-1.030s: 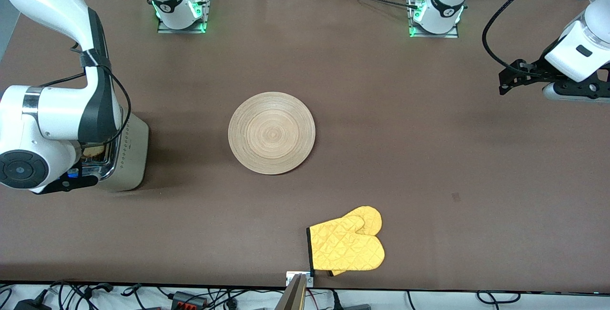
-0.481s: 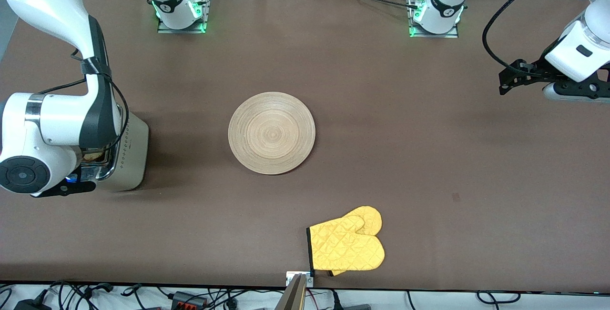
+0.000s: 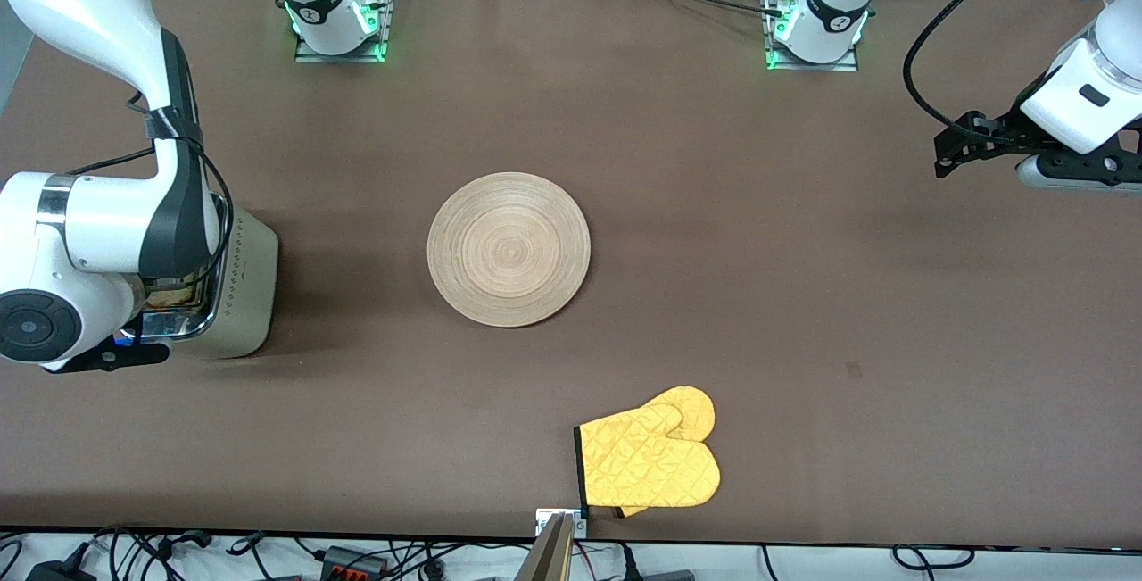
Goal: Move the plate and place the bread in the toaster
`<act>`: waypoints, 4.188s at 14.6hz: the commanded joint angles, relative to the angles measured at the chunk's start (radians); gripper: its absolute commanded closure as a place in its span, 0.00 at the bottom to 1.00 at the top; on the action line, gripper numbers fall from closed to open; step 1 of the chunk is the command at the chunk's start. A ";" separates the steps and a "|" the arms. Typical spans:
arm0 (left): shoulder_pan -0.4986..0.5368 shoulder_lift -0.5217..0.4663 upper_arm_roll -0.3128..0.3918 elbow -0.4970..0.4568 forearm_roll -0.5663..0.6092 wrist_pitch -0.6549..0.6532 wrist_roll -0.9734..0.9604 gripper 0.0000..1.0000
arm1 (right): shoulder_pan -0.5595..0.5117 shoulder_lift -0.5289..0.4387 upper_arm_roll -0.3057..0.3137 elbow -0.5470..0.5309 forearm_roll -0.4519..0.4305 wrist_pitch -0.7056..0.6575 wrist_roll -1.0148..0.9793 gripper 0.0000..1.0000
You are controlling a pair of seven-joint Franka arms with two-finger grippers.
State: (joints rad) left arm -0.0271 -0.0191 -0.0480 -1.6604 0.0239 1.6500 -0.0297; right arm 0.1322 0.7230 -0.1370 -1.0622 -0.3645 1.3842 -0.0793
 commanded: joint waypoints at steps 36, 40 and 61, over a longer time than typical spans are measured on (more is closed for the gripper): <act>0.006 -0.007 0.002 -0.001 -0.009 -0.003 0.019 0.00 | -0.066 -0.263 -0.006 0.048 0.363 -0.155 0.009 0.00; 0.006 -0.007 0.002 -0.001 -0.009 -0.003 0.019 0.00 | -0.054 -0.263 -0.003 0.050 0.363 -0.148 0.019 0.00; 0.006 -0.007 0.002 -0.001 -0.009 -0.003 0.019 0.00 | -0.197 -0.798 0.105 -0.633 0.391 0.213 0.106 0.00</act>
State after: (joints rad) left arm -0.0264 -0.0190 -0.0464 -1.6608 0.0239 1.6500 -0.0297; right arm -0.0327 -0.0376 -0.0517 -1.6469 0.0185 1.5592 0.0348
